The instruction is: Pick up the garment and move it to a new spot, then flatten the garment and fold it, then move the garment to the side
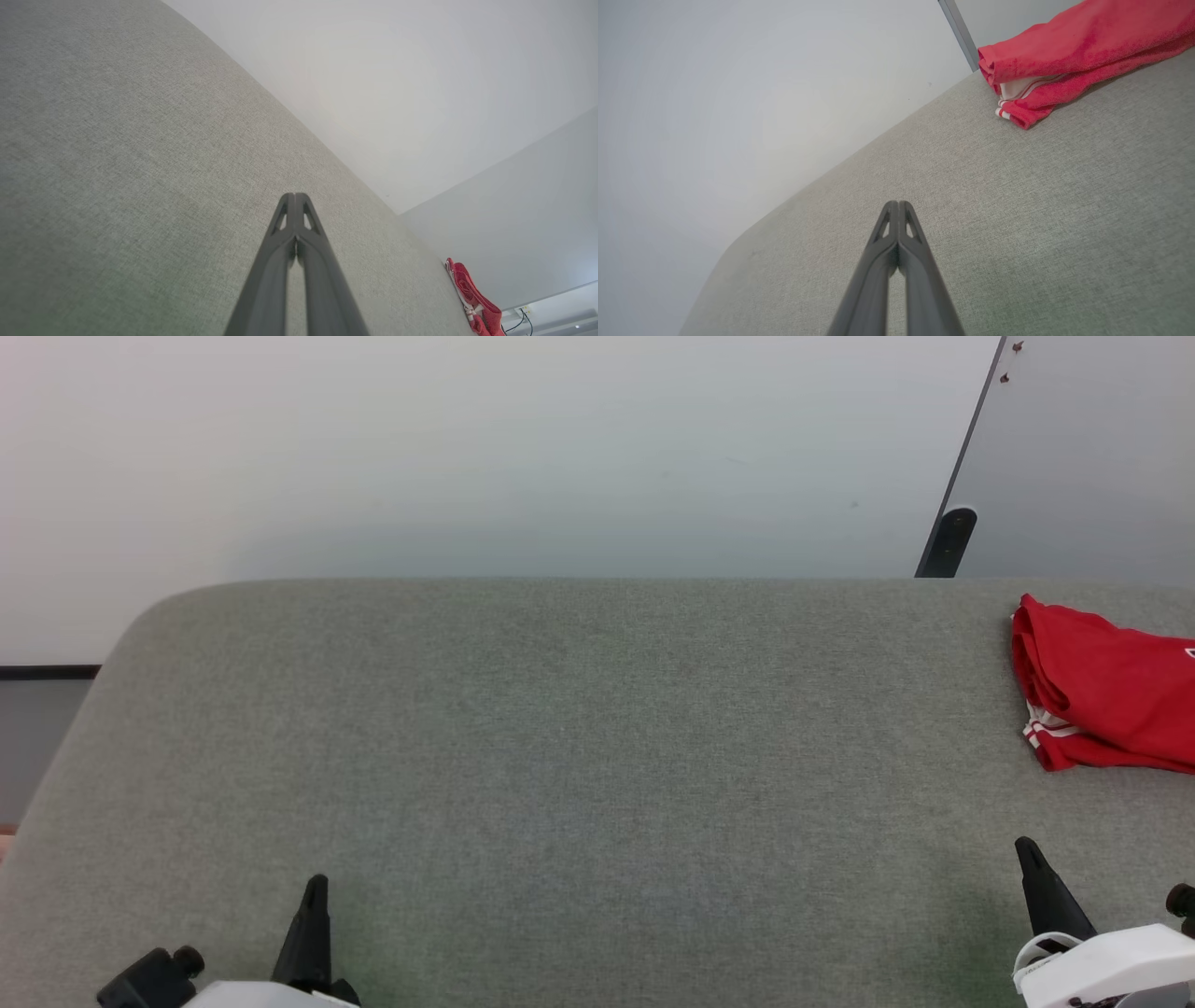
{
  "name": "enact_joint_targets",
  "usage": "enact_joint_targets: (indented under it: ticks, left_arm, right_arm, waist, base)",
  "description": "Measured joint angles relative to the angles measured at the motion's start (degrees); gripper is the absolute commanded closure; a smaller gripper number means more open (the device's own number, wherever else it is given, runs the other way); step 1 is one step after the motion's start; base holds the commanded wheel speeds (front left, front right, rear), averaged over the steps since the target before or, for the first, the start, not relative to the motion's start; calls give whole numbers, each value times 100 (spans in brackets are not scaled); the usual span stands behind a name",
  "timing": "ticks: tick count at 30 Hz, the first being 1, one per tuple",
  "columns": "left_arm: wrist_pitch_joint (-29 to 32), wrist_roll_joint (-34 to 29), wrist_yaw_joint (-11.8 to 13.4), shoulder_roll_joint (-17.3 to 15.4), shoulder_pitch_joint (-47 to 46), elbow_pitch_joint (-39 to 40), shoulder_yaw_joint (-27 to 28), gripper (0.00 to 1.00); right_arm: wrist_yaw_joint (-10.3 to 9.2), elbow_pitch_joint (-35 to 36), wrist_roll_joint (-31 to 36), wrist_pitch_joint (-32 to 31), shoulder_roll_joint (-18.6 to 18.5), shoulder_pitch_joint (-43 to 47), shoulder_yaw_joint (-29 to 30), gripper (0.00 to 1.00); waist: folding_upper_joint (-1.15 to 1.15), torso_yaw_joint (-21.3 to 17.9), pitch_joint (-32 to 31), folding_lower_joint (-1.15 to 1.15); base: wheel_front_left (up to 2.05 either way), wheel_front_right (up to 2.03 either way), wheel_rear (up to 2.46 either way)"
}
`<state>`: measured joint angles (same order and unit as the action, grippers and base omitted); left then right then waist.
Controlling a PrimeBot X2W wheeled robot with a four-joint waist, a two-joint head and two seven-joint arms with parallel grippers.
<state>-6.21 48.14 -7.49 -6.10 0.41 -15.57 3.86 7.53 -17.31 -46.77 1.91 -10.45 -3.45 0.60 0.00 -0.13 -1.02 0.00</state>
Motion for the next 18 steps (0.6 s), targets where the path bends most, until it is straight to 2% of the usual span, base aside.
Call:
enact_joint_targets:
  ticks: [18]
  left_arm:
    - [345,1171,0,82,-166,44,66,100]
  right_arm:
    - [0,85,-1198,-220,197,-65,154,100]
  waist:
    - [0,3,23,0]
  base:
    - [0,0,0]
